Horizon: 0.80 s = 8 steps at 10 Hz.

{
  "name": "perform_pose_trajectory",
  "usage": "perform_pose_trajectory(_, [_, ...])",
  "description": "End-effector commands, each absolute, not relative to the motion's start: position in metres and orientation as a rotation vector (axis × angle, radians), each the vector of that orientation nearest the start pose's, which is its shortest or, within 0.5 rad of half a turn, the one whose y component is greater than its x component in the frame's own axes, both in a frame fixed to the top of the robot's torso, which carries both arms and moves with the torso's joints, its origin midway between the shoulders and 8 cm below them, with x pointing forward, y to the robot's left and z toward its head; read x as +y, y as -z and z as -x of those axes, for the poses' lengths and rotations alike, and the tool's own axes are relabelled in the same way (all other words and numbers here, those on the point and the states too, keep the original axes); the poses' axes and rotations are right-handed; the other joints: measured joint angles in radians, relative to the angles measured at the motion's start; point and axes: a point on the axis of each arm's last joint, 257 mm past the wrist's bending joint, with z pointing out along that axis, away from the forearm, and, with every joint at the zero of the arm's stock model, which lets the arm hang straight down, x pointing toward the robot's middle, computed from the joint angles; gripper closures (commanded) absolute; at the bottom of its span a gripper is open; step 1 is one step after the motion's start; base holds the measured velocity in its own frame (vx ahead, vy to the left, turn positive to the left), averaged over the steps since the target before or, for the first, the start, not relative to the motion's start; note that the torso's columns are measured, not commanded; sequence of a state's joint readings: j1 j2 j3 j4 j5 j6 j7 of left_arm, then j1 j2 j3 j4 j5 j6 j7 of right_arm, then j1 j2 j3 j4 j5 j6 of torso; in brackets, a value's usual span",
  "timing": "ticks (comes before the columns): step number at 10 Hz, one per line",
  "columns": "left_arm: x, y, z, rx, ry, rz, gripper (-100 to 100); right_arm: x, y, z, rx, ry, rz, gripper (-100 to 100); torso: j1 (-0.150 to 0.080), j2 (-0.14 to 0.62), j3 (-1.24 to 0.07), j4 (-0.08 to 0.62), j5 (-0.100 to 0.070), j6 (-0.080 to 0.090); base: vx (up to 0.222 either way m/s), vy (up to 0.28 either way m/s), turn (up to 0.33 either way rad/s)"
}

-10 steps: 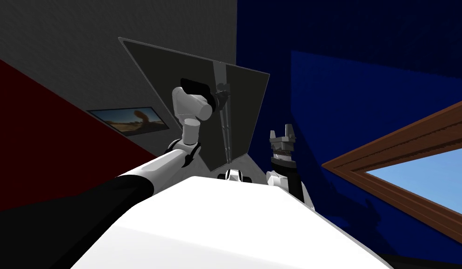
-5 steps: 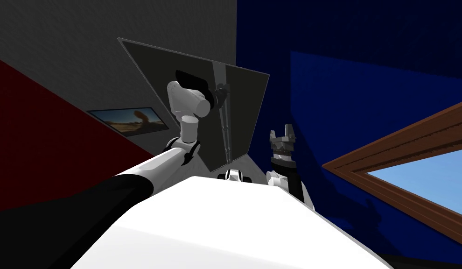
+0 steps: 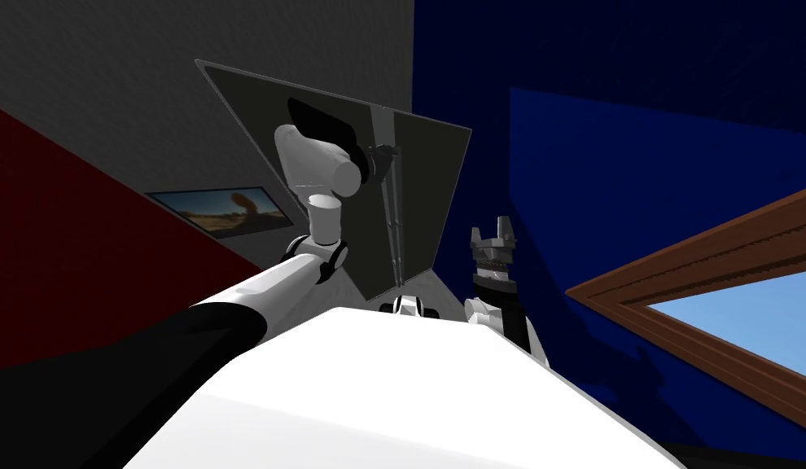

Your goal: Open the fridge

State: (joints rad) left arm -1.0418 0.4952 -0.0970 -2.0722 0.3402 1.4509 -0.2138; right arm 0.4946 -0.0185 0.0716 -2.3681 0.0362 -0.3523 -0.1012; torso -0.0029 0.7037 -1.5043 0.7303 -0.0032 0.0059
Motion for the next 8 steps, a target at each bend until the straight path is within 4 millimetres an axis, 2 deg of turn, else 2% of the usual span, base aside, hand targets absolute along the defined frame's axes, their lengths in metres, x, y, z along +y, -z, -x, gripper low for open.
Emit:
perform_pose_trajectory(1, [0.109,-0.218,-0.540,1.590,0.865,0.509,-100,-0.250,-0.036,-0.354,0.661,-1.431,-0.719,0,0.000,0.001,0.000,0.000,0.000,0.000,0.015,-0.002,-0.003])
perform_pose_trajectory(8, [0.123,-0.254,-0.532,1.599,0.811,0.516,-100,-0.250,-0.036,-0.354,0.661,-1.431,-0.719,0,-0.002,0.015,0.012,0.001,0.000,-0.002,0.036,0.005,-0.006])
